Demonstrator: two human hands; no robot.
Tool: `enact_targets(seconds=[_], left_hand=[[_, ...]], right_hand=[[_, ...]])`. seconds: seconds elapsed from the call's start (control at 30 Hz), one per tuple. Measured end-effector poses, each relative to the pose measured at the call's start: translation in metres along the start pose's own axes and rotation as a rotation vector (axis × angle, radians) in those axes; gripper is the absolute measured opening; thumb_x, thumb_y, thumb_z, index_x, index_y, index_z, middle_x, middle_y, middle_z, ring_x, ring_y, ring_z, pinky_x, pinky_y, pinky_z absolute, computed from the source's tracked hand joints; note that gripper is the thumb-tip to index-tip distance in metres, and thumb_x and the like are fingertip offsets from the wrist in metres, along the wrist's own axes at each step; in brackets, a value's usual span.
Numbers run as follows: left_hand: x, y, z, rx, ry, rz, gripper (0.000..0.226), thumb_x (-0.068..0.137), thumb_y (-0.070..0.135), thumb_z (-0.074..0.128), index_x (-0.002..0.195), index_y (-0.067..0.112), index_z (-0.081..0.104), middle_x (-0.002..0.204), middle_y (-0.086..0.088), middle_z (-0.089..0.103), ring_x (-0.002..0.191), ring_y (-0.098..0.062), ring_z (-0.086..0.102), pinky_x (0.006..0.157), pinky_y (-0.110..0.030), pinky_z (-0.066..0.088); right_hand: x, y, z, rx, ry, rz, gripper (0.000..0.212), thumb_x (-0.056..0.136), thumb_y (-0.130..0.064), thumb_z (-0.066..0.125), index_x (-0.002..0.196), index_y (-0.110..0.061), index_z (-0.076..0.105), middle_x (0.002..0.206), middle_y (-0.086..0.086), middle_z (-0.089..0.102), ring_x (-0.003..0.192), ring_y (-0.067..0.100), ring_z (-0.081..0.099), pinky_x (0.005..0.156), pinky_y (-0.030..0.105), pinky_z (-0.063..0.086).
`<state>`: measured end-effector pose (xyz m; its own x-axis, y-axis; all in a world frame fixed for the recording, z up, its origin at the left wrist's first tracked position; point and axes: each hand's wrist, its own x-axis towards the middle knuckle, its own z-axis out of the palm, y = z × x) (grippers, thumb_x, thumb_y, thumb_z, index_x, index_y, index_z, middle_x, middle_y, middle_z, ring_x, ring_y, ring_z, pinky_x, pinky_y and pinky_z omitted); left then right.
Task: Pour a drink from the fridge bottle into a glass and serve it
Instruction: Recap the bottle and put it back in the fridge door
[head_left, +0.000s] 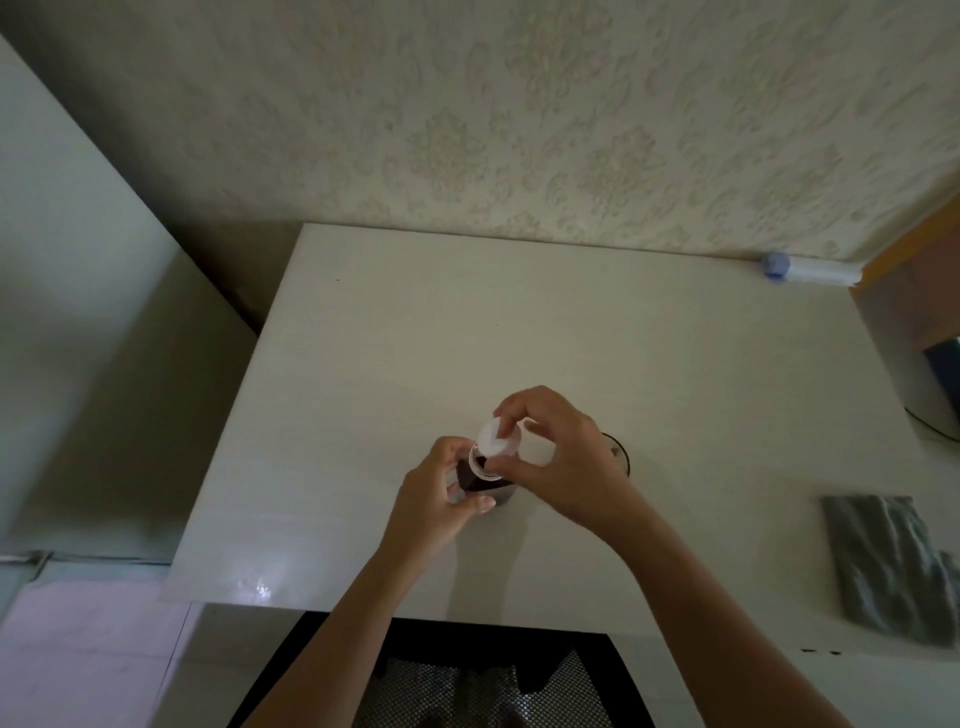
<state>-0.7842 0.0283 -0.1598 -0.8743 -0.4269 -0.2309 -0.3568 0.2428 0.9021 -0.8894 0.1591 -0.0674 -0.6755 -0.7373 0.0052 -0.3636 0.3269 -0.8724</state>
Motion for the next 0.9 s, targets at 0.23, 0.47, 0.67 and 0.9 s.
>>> enact_targets(seconds=[0.23,0.47,0.67,0.9], left_hand=[[-0.002,-0.003,0.001,0.054,0.003,0.021,0.054,0.069,0.019,0.081,0.111,0.030,0.048,0.107,0.019,0.063,0.098,0.004,0.058,0.080,-0.017,0.045],[0.001,-0.006,-0.002,0.102,-0.019,0.033,0.057,0.069,0.023,0.080,0.117,0.027,0.048,0.114,0.017,0.063,0.108,-0.002,0.057,0.087,-0.025,0.046],[0.001,-0.008,-0.004,0.111,-0.030,0.025,0.057,0.068,0.026,0.081,0.114,0.032,0.048,0.114,0.022,0.062,0.109,0.001,0.056,0.090,-0.029,0.048],[0.001,-0.008,-0.007,0.128,-0.037,0.040,0.055,0.068,0.026,0.081,0.111,0.036,0.047,0.112,0.026,0.061,0.112,0.003,0.055,0.090,-0.031,0.047]], right_hand=[[-0.001,0.017,0.016,-0.117,-0.051,-0.013,0.038,0.073,-0.020,0.077,0.107,-0.028,0.063,0.107,-0.015,0.056,0.105,0.003,0.051,0.089,0.017,0.038],[0.004,0.017,0.014,-0.402,-0.150,-0.053,0.045,0.076,-0.025,0.072,0.119,-0.027,0.060,0.109,-0.009,0.048,0.103,0.009,0.040,0.089,0.030,0.038],[0.013,0.006,0.001,-0.636,-0.271,-0.203,0.040,0.078,-0.017,0.068,0.113,-0.035,0.063,0.117,-0.010,0.056,0.117,0.019,0.040,0.091,0.036,0.031],[0.023,-0.009,-0.004,-0.817,-0.408,-0.341,0.042,0.081,-0.012,0.063,0.112,-0.041,0.064,0.122,-0.018,0.061,0.120,0.019,0.042,0.090,0.038,0.034]])
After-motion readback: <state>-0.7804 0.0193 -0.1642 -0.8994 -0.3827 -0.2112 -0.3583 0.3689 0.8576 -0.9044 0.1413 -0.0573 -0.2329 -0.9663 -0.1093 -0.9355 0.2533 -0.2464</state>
